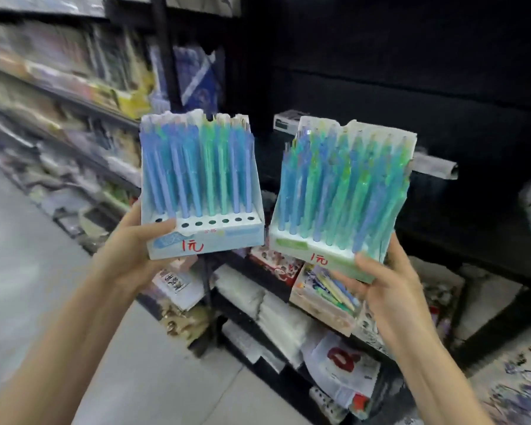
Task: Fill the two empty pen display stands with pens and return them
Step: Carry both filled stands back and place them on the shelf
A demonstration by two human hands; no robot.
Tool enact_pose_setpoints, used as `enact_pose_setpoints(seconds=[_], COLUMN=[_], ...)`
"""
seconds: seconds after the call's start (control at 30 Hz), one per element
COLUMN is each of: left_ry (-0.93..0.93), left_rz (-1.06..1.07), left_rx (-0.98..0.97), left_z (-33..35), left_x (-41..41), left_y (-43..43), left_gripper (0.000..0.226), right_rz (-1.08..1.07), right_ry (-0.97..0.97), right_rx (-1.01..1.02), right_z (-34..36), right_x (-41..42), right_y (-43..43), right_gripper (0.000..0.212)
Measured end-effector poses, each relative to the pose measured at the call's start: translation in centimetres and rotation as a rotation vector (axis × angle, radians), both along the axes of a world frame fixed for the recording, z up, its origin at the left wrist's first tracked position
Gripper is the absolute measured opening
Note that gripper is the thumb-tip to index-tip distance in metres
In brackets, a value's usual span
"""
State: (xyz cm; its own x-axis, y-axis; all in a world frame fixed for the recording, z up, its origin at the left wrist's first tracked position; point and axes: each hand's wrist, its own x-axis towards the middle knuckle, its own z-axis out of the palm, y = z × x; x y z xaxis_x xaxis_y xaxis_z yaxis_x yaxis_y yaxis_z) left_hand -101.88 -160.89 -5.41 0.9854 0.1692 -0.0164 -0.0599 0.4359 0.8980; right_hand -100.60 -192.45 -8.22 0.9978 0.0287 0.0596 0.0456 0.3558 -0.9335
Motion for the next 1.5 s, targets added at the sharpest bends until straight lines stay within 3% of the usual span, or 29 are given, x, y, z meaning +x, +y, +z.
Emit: enact_pose_setpoints(seconds=[0.1, 0.33, 0.57, 0.73, 0.83, 1.1, 1.37, 1.5], left_ry=[0.060, 0.115, 0.110, 0.129, 0.143, 0.097, 0.080, 0.077], left_rz=[0.174, 0.428, 0.578, 0.638, 0.663, 0.721, 0.838, 0.881], left_rx=[0.016, 0.000, -0.002, -0.022, -0.041, -0.060, -0.045, -0.048], left_z=[-0.7, -2.8, -4.7, -5.1, -4.9, -5.3, -4.5, -4.2], left_x=[-2.9, -7.1, -7.6, -6.8, -6.0, -2.5, 5.4, 9.7], left_y=[3.5, 14.6, 29.4, 41.3, 47.5, 61.0, 75.1, 81.9], left_gripper=[0.038, 0.054, 0.052, 0.072, 0.081, 0.065, 0.060, 0.063], right_rz=[0.157, 0.442, 0.582, 0.641, 0.664, 0.781, 0.924, 0.960], right_ry=[0.022, 0.099, 0.161, 0.162, 0.165, 0.192, 0.168, 0.190], right_rx=[0.000, 0.022, 0.032, 0.035, 0.033, 0.003, 0.004, 0.017], right_z=[-0.4, -1.5, -3.4, -2.8, -2.6, -2.7, -2.8, -2.0], right_x=[0.5, 2.6, 6.4, 9.0, 10.6, 17.3, 28.3, 33.7], right_y=[4.2, 16.7, 33.7, 46.2, 52.7, 68.9, 86.9, 95.1], right_gripper=[0.071, 0.072, 0.067, 0.064, 0.063, 0.062, 0.071, 0.064])
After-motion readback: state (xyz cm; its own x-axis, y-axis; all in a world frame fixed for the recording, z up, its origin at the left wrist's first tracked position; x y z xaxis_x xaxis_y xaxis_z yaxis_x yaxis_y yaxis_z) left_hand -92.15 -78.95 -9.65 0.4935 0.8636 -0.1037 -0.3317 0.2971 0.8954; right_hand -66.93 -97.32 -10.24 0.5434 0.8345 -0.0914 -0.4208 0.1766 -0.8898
